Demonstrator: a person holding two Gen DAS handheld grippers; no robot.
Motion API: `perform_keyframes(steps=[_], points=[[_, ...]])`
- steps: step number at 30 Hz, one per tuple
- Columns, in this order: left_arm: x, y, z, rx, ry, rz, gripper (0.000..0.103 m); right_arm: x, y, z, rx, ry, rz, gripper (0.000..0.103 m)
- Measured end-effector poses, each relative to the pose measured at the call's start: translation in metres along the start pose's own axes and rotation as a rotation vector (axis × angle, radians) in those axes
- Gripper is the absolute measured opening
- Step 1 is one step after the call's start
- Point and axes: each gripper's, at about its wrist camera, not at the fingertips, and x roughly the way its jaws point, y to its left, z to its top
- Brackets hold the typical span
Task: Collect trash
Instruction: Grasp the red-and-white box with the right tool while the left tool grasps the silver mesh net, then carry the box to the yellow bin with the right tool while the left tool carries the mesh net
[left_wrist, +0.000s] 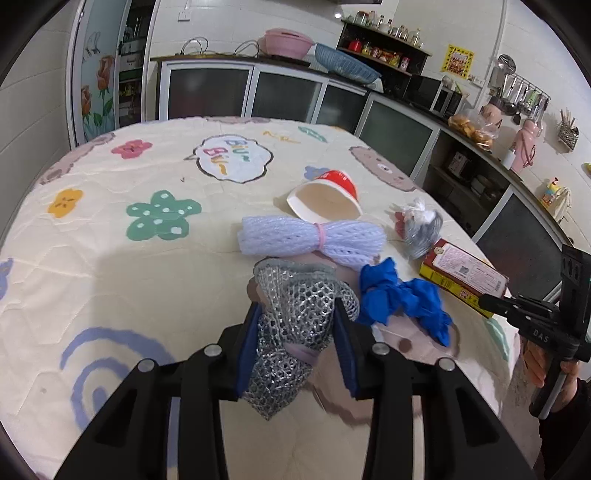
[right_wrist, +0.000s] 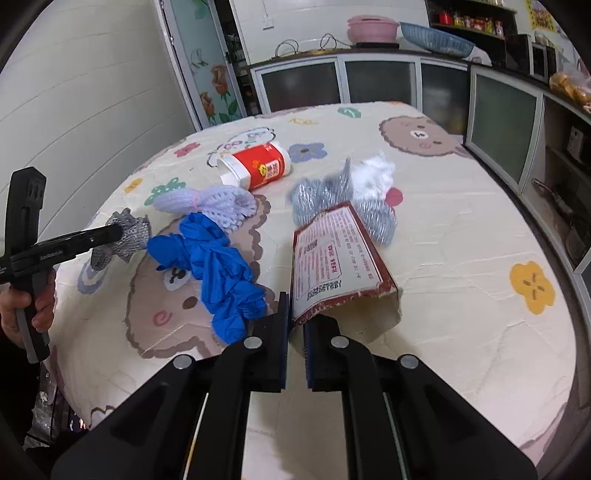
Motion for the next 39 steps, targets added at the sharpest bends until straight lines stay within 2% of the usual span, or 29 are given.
perform_keyframes(steps=[10,20,27,33,39], points=[[-0.04,-0.025,-0.017,0.041,-0.033,-0.018,0.036,-0.048,0.001,-0.014,0.004,-0.061,-0.009,0.005],[-0.05,-0.066,-0.024,0.102,-0.04,-0.078,0.036,-0.086,-0.01,-0.033,0.048,-0.108,-0.029,0.004],[-0.052,-0.108,-0.026,0.164,-0.035,-0.149,0.036,-0.127,-0.026,-0.045,0.081,-0.163,-0.063,0.004],[-0.038,-0.172,-0.03,0.255,-0.017,-0.247,0.036,-0.172,-0.055,-0.073,0.128,-0.191,-0.175,0.004],[-0.016,-0.249,-0.04,0.361,0.028,-0.368,0.036,-0.217,-0.094,-0.119,0.212,-0.185,-0.325,0.004]])
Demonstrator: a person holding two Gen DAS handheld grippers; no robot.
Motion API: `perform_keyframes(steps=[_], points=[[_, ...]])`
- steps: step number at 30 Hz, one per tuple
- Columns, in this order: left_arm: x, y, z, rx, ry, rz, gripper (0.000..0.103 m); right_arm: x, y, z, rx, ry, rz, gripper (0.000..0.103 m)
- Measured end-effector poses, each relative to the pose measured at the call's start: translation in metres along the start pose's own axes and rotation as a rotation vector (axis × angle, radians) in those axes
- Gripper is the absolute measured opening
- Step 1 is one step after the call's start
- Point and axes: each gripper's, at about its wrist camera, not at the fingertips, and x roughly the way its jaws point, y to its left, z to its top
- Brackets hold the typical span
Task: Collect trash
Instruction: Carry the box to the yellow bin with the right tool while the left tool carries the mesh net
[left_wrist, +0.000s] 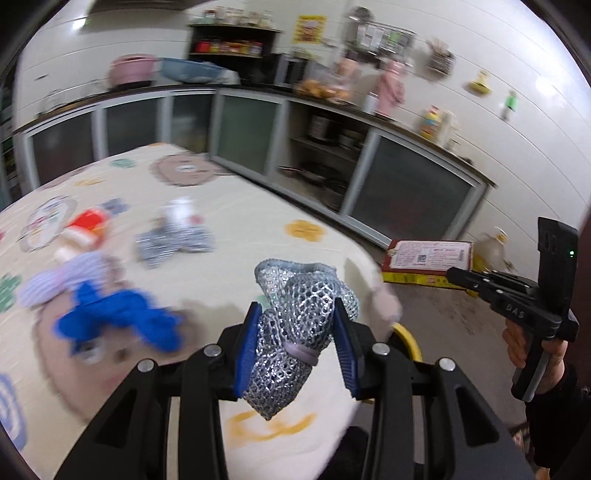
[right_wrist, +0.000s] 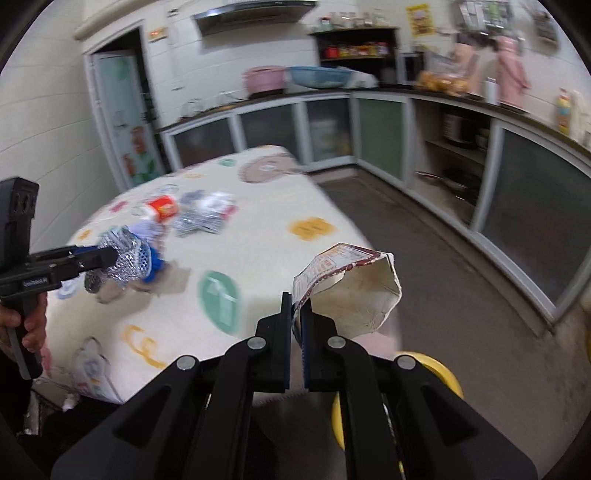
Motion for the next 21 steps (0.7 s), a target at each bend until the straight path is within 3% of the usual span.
perform_keyframes(steps=[9,15,21], points=[[0.088,-0.106,0.01,0.16,0.112,-0.172,0.036,-0.025,-0.081,-0.055,0.128,0.062,-0.178,0.004],[0.135,-0.147,0.007,0.223,0.176,-0.199,0.036,-0.013,-0.117,-0.084,0.19,0.127,-0.232,0.004],[0.176,-0.172,0.012,0.25,0.23,-0.195,0.036,0.01,-0.128,-0.094,0.225,0.177,-0.232,0.004]])
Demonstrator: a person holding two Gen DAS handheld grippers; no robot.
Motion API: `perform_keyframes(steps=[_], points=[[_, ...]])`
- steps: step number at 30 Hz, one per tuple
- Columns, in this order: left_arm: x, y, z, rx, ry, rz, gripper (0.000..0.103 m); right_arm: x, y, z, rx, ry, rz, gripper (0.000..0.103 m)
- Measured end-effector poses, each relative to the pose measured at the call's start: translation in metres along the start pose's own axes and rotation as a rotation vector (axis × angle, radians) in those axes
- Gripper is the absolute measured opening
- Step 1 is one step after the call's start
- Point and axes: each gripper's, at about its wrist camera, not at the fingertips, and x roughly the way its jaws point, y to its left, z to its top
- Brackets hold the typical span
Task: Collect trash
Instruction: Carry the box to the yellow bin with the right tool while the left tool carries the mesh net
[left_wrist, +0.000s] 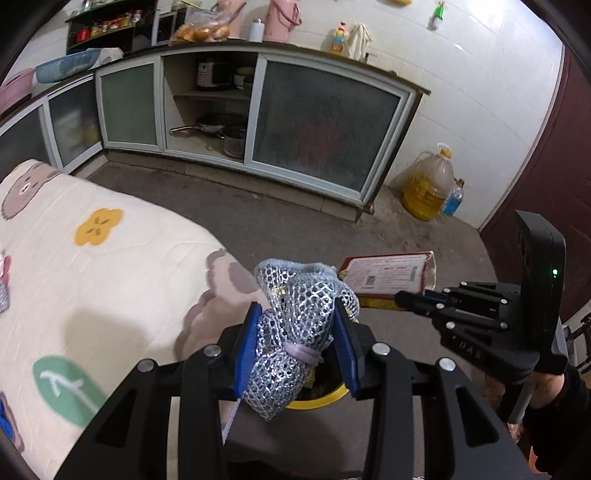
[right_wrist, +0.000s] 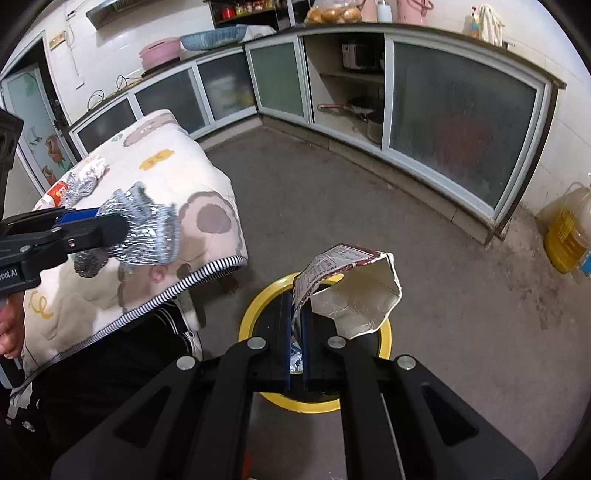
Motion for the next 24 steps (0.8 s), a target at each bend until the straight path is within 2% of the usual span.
perform_keyframes(steps=[6,8,9,11,12,13,14,15,19,22,24], points=[[0.031,-0.006,0.012,0.007,0.043,0.007,0.036,0.025,-0.006,0.002,0.017,0.051,0.0,0.004],[0.037,-0.006,0.015,0.0,0.052,0.003,0.039,0.032,-0.011,0.002,0.028,0.081,0.0,0.005],[0.038,-0.006,0.016,-0.006,0.053,0.001,0.05,0.036,-0.014,0.001,0.038,0.095,0.001,0.006],[0.039,-0.005,0.017,-0.03,0.045,-0.016,0.062,0.043,-0.02,-0.001,0.058,0.116,-0.02,0.009],[0.039,-0.006,0.017,-0.037,0.043,-0.021,0.069,0.045,-0.022,-0.002,0.064,0.119,-0.039,0.017],[0.037,-0.005,0.017,-0.047,0.036,-0.023,0.073,0.047,-0.027,-0.004,0.073,0.128,-0.052,0.034],[0.035,-0.005,0.017,-0.053,0.03,-0.018,0.083,0.047,-0.031,-0.006,0.086,0.132,-0.051,0.046],[0.032,-0.004,0.016,-0.055,0.024,-0.015,0.085,0.046,-0.036,-0.01,0.112,0.126,-0.05,0.059],[0.024,0.001,0.011,-0.081,0.017,0.007,0.088,0.037,-0.048,-0.019,0.123,0.117,-0.091,0.058],[0.003,0.01,0.004,-0.122,-0.037,0.018,0.095,0.025,-0.053,-0.025,0.137,0.093,-0.106,0.058],[-0.013,0.018,0.001,-0.138,-0.072,0.03,0.095,0.017,-0.054,-0.027,0.142,0.072,-0.106,0.058]])
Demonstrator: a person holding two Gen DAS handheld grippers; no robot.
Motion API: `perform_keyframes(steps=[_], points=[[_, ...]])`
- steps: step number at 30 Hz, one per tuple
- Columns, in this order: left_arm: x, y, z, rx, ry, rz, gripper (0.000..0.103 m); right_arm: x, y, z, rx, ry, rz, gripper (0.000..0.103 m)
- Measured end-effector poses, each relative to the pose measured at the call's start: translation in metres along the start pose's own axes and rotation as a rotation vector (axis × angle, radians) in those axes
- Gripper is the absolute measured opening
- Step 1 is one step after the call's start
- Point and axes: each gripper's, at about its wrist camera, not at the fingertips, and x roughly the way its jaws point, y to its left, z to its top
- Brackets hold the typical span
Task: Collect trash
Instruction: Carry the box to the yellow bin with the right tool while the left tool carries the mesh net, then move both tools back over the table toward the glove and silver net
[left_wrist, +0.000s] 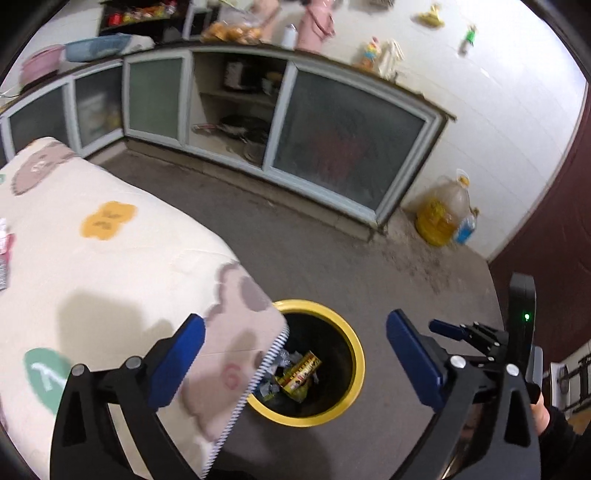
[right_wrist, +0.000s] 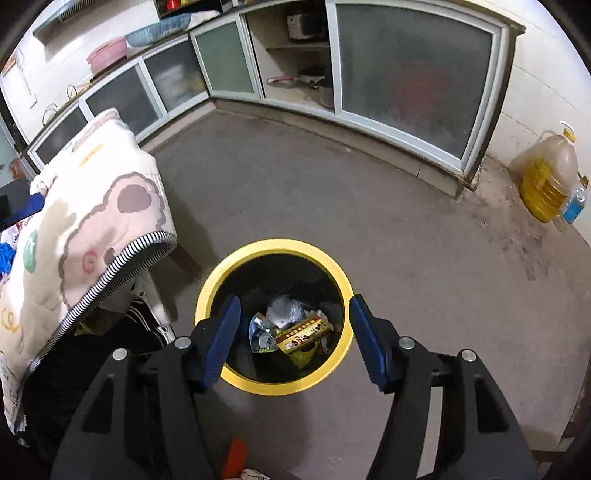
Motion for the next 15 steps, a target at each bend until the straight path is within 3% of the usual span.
perform_keyframes(steps=[3,6,9,12,15], points=[[-0.031,0.021,-0.004,-0.043,-0.049,0.028,0.095,-0.014,0.006,0.001,-0.018,-0.047,-0.006,0.058],[-0.063,0.047,-0.014,-0.086,-0.089,0.09,0.095,-0.028,0.018,0.006,-0.03,-0.095,0.035,0.066],[-0.098,0.077,-0.029,-0.132,-0.124,0.155,0.095,-0.044,0.039,0.013,-0.064,-0.159,0.087,0.067],[-0.143,0.115,-0.049,-0.195,-0.169,0.24,0.095,-0.054,0.06,0.02,-0.099,-0.206,0.123,0.075],[-0.195,0.157,-0.074,-0.261,-0.228,0.379,0.095,-0.059,0.094,0.031,-0.147,-0.229,0.196,0.076]])
